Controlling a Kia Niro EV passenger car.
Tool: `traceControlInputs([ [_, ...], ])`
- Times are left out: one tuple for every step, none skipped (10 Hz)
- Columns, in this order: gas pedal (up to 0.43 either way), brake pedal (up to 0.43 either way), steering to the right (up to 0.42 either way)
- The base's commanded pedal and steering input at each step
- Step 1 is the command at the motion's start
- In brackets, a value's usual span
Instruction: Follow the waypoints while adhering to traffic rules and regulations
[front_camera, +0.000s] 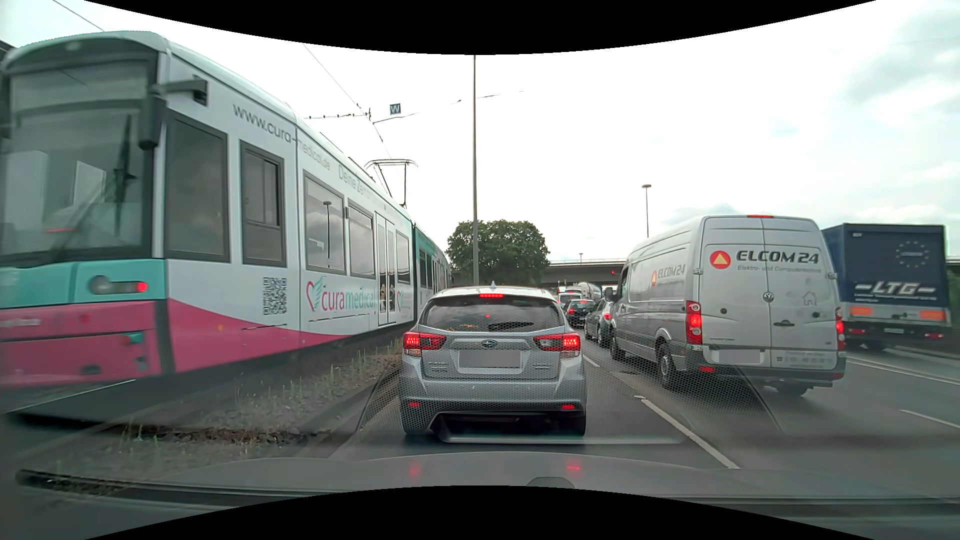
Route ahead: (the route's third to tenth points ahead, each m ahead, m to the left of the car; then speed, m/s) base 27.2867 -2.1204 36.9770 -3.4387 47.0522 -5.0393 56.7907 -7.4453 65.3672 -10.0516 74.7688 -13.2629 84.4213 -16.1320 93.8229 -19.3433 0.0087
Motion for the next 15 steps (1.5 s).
traceControlInputs([
  [0.0, 0.226, -0.008],
  [0.0, 0.226, -0.008],
  [0.0, 0.226, -0.008],
  [0.0, 0.226, -0.008],
  [0.0, 0.232, -0.008],
  [0.0, 0.226, -0.008],
  [0.0, 0.226, -0.008],
  [0.0, 0.226, -0.008],
  [0.0, 0.232, -0.008],
  [0.0, 0.226, -0.008],
  [0.0, 0.232, -0.008],
  [0.0, 0.226, -0.008],
  [0.0, 0.226, -0.008],
  [0.0, 0.226, -0.008],
  [0.0, 0.226, -0.008],
])
